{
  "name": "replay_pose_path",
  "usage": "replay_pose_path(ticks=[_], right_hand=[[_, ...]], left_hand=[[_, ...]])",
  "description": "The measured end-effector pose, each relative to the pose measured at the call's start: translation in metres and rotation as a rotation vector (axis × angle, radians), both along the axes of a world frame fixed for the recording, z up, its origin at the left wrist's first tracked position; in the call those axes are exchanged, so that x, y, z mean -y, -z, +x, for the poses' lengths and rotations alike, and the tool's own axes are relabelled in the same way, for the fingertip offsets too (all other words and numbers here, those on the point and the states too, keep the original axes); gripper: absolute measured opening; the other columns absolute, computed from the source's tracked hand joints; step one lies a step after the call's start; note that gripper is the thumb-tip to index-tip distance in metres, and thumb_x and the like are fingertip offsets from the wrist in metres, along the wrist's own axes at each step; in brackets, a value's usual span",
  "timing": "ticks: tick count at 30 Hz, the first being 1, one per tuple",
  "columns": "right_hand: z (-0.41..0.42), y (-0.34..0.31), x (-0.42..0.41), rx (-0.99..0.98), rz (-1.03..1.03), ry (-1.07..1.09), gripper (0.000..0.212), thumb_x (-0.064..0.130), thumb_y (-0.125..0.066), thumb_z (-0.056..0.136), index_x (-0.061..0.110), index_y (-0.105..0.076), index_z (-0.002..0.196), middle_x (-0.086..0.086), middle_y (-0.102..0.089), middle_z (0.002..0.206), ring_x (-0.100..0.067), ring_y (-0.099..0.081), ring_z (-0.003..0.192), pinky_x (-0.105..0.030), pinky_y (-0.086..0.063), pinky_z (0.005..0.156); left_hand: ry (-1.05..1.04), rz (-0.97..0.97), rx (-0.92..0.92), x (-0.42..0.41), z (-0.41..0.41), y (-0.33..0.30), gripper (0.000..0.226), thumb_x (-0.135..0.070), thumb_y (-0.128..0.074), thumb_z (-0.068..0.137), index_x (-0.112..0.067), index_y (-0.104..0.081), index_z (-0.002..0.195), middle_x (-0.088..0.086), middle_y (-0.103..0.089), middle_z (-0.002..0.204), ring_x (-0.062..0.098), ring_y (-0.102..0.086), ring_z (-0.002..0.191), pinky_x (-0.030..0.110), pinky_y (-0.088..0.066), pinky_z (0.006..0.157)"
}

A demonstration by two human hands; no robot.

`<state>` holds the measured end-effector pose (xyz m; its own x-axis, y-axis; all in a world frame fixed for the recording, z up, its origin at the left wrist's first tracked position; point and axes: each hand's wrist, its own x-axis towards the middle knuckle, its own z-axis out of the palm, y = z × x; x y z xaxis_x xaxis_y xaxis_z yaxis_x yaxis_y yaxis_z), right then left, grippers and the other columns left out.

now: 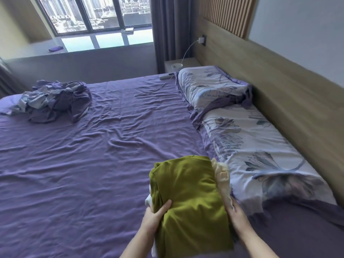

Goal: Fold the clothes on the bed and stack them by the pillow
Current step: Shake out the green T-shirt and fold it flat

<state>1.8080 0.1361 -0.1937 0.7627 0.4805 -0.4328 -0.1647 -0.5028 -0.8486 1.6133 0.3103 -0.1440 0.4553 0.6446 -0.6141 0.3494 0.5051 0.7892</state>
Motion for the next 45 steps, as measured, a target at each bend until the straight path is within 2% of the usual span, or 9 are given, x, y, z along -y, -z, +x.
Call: replay_pose_path(ticks=[8, 11, 16, 21, 27, 31, 35, 39, 45], right_hand=[[-0.031, -0.089, 0.06, 0.079, 0.101, 0.103, 0.027, 0.031, -0.04, 0.098, 0.02, -0.053, 0.119, -0.005, -0.059, 0.109, -0.013, -0.051, 0.097, -0.027, -0.035, 0.072], [-0.038, -0.119, 0.096, 0.121, 0.161, 0.153, 0.031, 0.028, -0.041, 0.098, 0.016, -0.054, 0.123, -0.005, -0.06, 0.114, -0.017, -0.054, 0.104, -0.029, -0.04, 0.078], [-0.045, -0.159, 0.173, 0.189, 0.217, 0.263, 0.015, 0.03, -0.044, 0.096, 0.035, -0.058, 0.092, 0.017, -0.062, 0.09, 0.005, -0.054, 0.083, -0.018, -0.04, 0.064], [-0.039, -0.168, 0.26, 0.196, 0.177, 0.387, 0.015, 0.041, -0.048, 0.092, 0.035, -0.058, 0.102, 0.013, -0.063, 0.096, 0.005, -0.053, 0.085, -0.019, -0.04, 0.065], [-0.022, -0.14, 0.348, 0.15, 0.1, 0.416, 0.057, 0.068, -0.051, 0.079, 0.029, -0.055, 0.12, -0.001, -0.064, 0.113, -0.02, -0.058, 0.106, -0.035, -0.045, 0.082], [-0.015, -0.105, 0.382, 0.117, 0.088, 0.412, 0.05, 0.06, -0.048, 0.076, 0.03, -0.056, 0.116, -0.006, -0.064, 0.118, -0.02, -0.057, 0.108, -0.034, -0.046, 0.085], [-0.004, -0.056, 0.402, 0.035, 0.061, 0.428, 0.048, 0.042, -0.04, 0.095, 0.016, -0.048, 0.134, -0.006, -0.051, 0.137, -0.019, -0.046, 0.125, -0.026, -0.034, 0.095], [0.004, -0.014, 0.407, -0.063, 0.05, 0.389, 0.057, 0.051, -0.033, 0.094, 0.018, -0.041, 0.14, 0.0, -0.042, 0.144, -0.019, -0.035, 0.135, -0.027, -0.026, 0.103], [0.007, 0.046, 0.407, -0.091, 0.027, 0.374, 0.055, 0.045, -0.034, 0.095, 0.013, -0.04, 0.14, -0.004, -0.038, 0.147, -0.019, -0.033, 0.136, -0.023, -0.024, 0.101]], left_hand=[[0.062, 0.036, 0.113, 0.048, -0.015, -0.076, 0.073, -0.037, -0.081, 0.059, -0.018, -0.052, 0.123, 0.006, -0.065, 0.115, 0.026, -0.062, 0.106, 0.044, -0.046, 0.1], [0.119, 0.042, 0.17, 0.075, -0.011, -0.1, 0.061, -0.027, -0.079, 0.074, -0.019, -0.049, 0.127, 0.006, -0.064, 0.117, 0.025, -0.062, 0.106, 0.044, -0.047, 0.099], [0.235, 0.018, 0.232, 0.133, 0.009, -0.128, 0.059, -0.028, -0.077, 0.075, -0.02, -0.049, 0.126, 0.004, -0.066, 0.112, 0.02, -0.065, 0.099, 0.034, -0.051, 0.087], [0.343, -0.022, 0.237, 0.202, 0.036, -0.132, 0.07, -0.032, -0.079, 0.072, -0.017, -0.045, 0.132, 0.007, -0.064, 0.118, 0.025, -0.062, 0.105, 0.042, -0.047, 0.099], [0.393, -0.076, 0.206, 0.282, 0.059, -0.101, 0.069, -0.032, -0.08, 0.07, -0.014, -0.05, 0.13, 0.006, -0.066, 0.115, 0.022, -0.065, 0.102, 0.039, -0.049, 0.096], [0.374, -0.085, 0.173, 0.321, 0.061, -0.058, 0.075, -0.037, -0.083, 0.065, -0.014, -0.051, 0.13, 0.005, -0.066, 0.116, 0.023, -0.064, 0.104, 0.041, -0.047, 0.099], [0.336, -0.052, 0.15, 0.346, 0.057, -0.01, 0.078, -0.044, -0.082, 0.055, -0.022, -0.052, 0.124, 0.001, -0.066, 0.116, 0.021, -0.063, 0.106, 0.042, -0.045, 0.102], [0.296, -0.034, 0.119, 0.358, 0.051, 0.032, 0.071, -0.045, -0.086, 0.057, -0.028, -0.054, 0.119, -0.003, -0.068, 0.11, 0.018, -0.063, 0.103, 0.04, -0.045, 0.101], [0.277, 0.027, 0.018, 0.364, 0.046, 0.078, 0.094, -0.049, -0.079, 0.051, -0.026, -0.043, 0.135, -0.004, -0.062, 0.12, 0.016, -0.058, 0.11, 0.034, -0.042, 0.101]])
